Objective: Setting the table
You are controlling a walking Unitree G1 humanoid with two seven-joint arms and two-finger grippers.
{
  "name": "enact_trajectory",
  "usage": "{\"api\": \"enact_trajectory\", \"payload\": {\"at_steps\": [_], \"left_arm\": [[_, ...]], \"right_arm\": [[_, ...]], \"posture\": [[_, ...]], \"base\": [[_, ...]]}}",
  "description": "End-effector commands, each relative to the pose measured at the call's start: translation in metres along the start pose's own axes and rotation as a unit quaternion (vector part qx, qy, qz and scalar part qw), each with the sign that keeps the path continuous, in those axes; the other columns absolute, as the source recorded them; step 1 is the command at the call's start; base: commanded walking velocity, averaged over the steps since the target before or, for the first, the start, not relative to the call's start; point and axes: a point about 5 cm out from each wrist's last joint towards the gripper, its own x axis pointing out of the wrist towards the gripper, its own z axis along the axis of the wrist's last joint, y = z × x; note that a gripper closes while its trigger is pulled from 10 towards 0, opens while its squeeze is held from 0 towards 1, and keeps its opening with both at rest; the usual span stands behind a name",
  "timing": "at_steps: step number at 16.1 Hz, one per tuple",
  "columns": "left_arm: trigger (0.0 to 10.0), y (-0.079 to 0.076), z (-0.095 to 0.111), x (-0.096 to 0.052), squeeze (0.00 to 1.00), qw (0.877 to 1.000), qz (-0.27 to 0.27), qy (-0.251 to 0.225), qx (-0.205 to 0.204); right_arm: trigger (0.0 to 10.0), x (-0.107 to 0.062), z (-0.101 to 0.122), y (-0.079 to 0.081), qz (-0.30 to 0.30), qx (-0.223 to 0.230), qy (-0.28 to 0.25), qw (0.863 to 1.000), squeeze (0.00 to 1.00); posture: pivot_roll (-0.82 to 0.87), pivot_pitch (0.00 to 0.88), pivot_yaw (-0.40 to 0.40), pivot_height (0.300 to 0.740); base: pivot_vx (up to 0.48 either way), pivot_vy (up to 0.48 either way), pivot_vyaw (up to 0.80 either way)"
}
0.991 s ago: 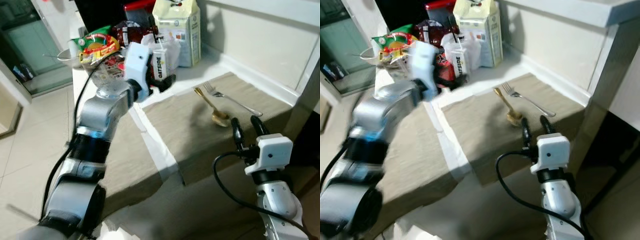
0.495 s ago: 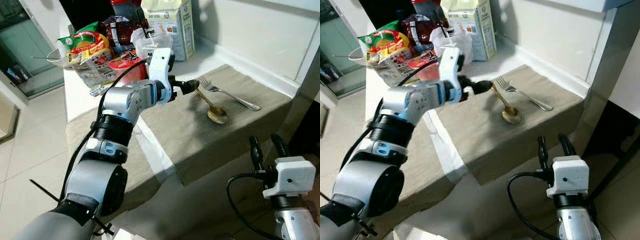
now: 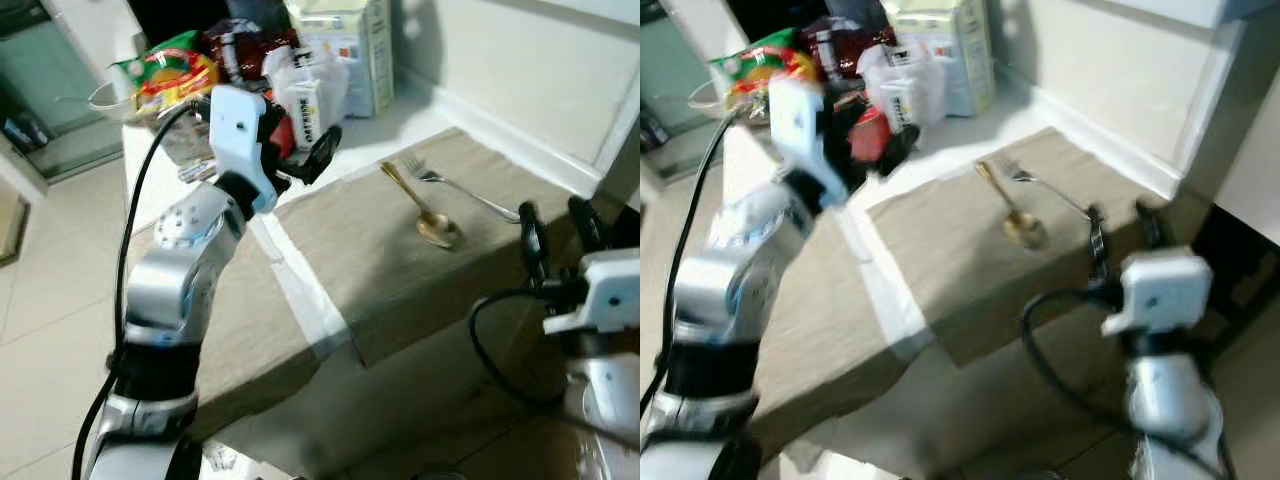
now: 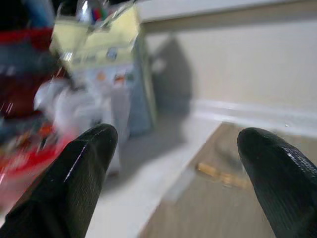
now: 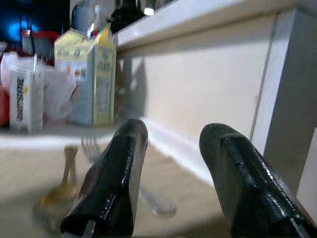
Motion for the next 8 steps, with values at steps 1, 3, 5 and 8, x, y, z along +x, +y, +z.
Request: {"api": "enact_trajectory", "payload": {"at_steps": [1, 3, 5, 8], "left_arm": [[10.0, -0.003, -0.01, -0.015, 0.0, 1.0, 0.007, 0.018, 0.003], [10.0, -0.011, -0.023, -0.032, 0.0, 0.999, 0.017, 0.036, 0.005], [10.0, -0.014, -0.025, -0.042, 0.0, 0.999, 0.018, 0.047, 0.02], [10.0, -0.006, -0.02, -0.05, 0.0, 0.998, 0.033, 0.052, 0.028]], "right_arm": [[10.0, 0.015, -0.016, -0.007, -0.019, 0.029, 0.032, 0.999, 0.0], [10.0, 0.043, -0.037, -0.014, -0.041, 0.063, 0.068, 0.995, 0.0], [10.0, 0.069, -0.054, -0.017, -0.074, 0.086, 0.108, 0.988, 0.0], [10.0, 0.103, -0.051, -0.004, -0.057, 0.116, 0.112, 0.985, 0.0]], "posture": [[-0.26, 0.012, 0.163, 0.74], [-0.21, 0.0, 0.148, 0.74], [-0.17, 0.0, 0.147, 0.74], [-0.12, 0.0, 0.156, 0.74]], "base": [[0.0, 0.0, 0.0], [0.0, 0.0, 0.0], [0.0, 0.0, 0.0], [0.0, 0.0, 0.0]]}}
